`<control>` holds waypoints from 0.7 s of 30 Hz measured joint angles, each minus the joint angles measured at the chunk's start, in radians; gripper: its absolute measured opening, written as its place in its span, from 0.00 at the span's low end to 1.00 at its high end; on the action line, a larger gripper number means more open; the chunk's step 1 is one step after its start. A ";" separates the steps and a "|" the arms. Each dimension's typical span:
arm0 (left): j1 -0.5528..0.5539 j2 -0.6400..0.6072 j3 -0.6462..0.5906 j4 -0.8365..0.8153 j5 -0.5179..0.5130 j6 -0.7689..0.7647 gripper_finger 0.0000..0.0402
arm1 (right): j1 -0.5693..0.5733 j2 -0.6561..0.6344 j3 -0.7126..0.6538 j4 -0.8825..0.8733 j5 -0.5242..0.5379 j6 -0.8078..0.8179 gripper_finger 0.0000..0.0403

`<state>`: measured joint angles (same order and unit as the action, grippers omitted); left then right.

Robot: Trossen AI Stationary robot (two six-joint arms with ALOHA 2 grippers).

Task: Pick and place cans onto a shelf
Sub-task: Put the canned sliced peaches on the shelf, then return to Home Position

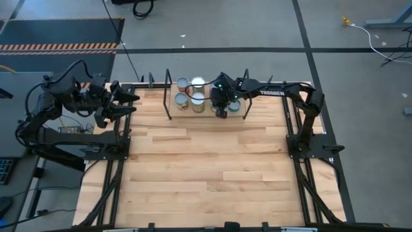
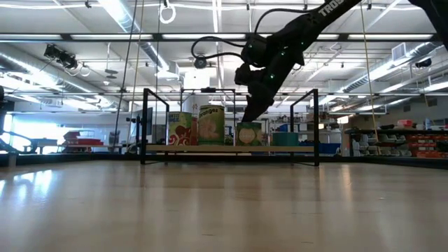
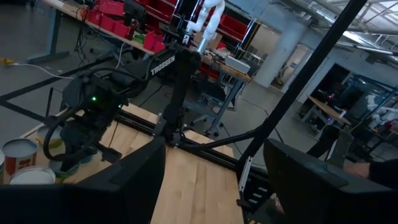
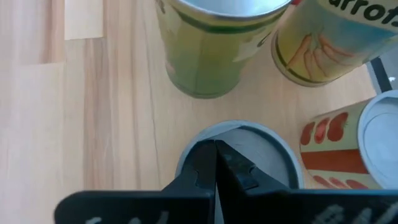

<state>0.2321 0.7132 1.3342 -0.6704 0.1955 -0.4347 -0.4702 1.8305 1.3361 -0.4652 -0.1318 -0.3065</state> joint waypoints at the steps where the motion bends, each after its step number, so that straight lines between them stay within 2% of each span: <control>1: 0.000 0.000 0.000 0.001 0.000 0.000 0.68 | 0.002 0.000 0.000 -0.001 0.000 0.000 0.02; 13: 0.000 0.000 0.000 0.003 -0.004 -0.008 0.68 | 0.002 -0.041 -0.005 0.013 0.011 -0.001 0.02; 16: 0.000 0.009 0.000 0.008 -0.034 -0.003 0.68 | 0.000 -0.060 -0.005 0.020 0.011 -0.002 0.02; 21: 0.000 0.058 0.000 -0.032 -0.140 0.000 0.68 | -0.001 -0.140 -0.005 0.069 0.010 -0.002 0.02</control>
<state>0.2320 0.7714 1.3342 -0.7026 0.0550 -0.4346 -0.4713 1.6908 1.3312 -0.3960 -0.1219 -0.3083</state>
